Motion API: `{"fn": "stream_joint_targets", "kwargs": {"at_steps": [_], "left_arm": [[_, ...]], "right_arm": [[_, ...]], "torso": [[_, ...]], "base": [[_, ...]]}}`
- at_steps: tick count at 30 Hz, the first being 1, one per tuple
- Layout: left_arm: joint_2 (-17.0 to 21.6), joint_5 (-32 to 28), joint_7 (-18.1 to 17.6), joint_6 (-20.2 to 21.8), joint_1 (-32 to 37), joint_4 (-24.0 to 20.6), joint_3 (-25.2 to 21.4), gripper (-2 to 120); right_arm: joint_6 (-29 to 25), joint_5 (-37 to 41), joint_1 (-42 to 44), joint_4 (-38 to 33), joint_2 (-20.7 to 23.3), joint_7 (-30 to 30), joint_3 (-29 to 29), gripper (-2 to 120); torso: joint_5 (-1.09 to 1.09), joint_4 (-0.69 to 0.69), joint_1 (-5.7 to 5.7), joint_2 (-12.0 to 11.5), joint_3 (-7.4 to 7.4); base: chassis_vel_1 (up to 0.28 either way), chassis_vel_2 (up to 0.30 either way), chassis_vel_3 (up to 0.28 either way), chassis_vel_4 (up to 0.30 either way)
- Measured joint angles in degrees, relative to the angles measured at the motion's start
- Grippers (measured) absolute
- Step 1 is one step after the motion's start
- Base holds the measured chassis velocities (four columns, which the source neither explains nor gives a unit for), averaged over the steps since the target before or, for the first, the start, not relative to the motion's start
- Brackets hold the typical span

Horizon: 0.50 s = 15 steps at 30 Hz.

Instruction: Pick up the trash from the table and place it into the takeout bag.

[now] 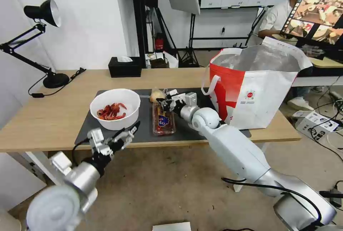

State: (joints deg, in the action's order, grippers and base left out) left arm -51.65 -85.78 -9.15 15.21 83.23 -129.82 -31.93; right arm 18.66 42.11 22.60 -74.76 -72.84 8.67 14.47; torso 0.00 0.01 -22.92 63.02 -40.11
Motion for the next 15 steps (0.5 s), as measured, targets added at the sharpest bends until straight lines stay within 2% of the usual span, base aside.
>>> {"fn": "stream_joint_targets", "kwargs": {"at_steps": [5, 8, 15], "left_arm": [[0.8, -1.0, 0.0, 0.7, -3.5, 4.4, 3.4, 100], [0.2, -1.3, 0.1, 0.8, -8.4, 8.7, 7.3, 100], [-0.7, -1.4, -0.1, 0.8, -14.9, 13.4, 13.3, 100]], "right_arm": [[0.0, 0.1, 0.0, -0.1, 0.1, 0.0, 0.3, 0], [0.0, 0.0, 0.0, 0.0, 0.2, 0.0, 0.4, 0], [0.0, -0.2, 0.3, 0.3, 0.3, -0.1, 0.2, 0]], "torso": [[-0.01, 0.00, 0.00, 0.0, 0.00], [-0.01, 0.00, 0.00, 0.0, 0.00], [0.00, 0.00, 0.00, 0.0, 0.00]], "base": [[0.000, 0.000, 0.000, 0.000], [0.000, 0.000, 0.000, 0.000], [0.000, 0.000, 0.000, 0.000]]}}
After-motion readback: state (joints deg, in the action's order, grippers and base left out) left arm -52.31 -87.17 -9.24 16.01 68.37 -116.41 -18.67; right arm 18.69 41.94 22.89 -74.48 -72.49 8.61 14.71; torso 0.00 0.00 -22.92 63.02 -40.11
